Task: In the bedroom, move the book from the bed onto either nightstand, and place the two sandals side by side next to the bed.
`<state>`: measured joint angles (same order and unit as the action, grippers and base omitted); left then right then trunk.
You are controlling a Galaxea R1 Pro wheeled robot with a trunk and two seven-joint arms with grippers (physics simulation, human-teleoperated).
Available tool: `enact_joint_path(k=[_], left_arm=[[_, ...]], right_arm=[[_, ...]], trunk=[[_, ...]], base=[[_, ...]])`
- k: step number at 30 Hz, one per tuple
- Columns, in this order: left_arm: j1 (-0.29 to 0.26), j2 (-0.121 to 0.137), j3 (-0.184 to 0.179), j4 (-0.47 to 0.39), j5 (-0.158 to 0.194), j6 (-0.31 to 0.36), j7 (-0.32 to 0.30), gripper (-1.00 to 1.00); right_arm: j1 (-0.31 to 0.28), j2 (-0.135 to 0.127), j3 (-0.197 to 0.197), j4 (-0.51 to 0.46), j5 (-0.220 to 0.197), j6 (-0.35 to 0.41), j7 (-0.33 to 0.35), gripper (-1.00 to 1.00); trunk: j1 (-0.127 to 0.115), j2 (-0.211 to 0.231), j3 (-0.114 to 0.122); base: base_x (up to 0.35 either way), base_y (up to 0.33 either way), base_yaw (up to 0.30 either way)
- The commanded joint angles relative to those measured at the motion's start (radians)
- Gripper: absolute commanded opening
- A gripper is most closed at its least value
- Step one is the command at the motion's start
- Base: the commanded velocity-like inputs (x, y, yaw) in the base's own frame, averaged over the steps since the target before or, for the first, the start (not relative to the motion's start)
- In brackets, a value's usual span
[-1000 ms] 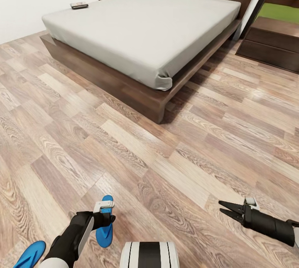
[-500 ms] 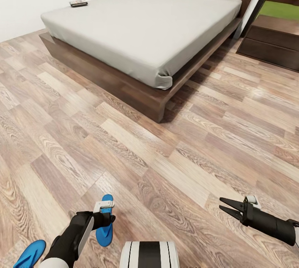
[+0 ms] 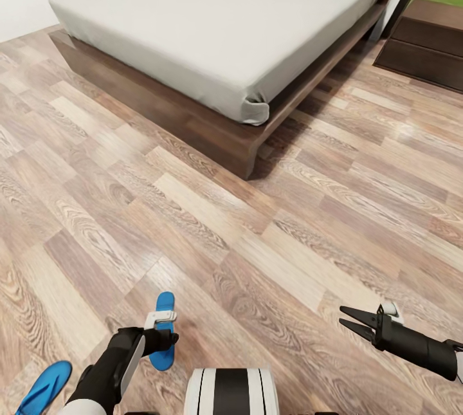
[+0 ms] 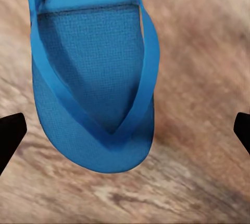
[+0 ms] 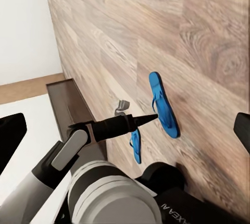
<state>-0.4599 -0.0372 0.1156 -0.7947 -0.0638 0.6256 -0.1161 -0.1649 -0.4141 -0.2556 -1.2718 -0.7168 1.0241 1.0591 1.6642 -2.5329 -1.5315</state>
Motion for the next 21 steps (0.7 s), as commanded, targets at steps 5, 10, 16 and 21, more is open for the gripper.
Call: enact_joint_path(k=[5,10,16,21], left_arm=[[0.0,0.0,0.009,-0.046,-0.009,0.005,-0.006,1.0],[0.0,-0.001,0.01,-0.058,-0.01,0.004,-0.005,1.0],[0.0,-0.001,0.007,-0.059,-0.009,-0.018,-0.006,1.0],[0.0,-0.003,0.005,-0.055,-0.007,-0.057,-0.007,1.0]], right_arm=[[0.0,0.0,-0.001,0.0,0.004,0.004,0.003,1.0],[-0.001,0.0,-0.001,-0.001,0.005,0.004,0.003,1.0],[0.0,0.0,0.0,-0.001,0.005,0.004,0.003,1.0],[0.0,0.0,0.001,-0.001,0.005,0.004,0.003,1.0]], trunk=[[0.0,-0.001,-0.005],[0.0,-0.001,-0.005],[0.0,-0.001,-0.005],[0.0,-0.001,-0.005]], base=[[0.0,0.0,0.0],[0.0,0.0,0.0],[0.0,0.0,0.0],[0.0,0.0,0.0]])
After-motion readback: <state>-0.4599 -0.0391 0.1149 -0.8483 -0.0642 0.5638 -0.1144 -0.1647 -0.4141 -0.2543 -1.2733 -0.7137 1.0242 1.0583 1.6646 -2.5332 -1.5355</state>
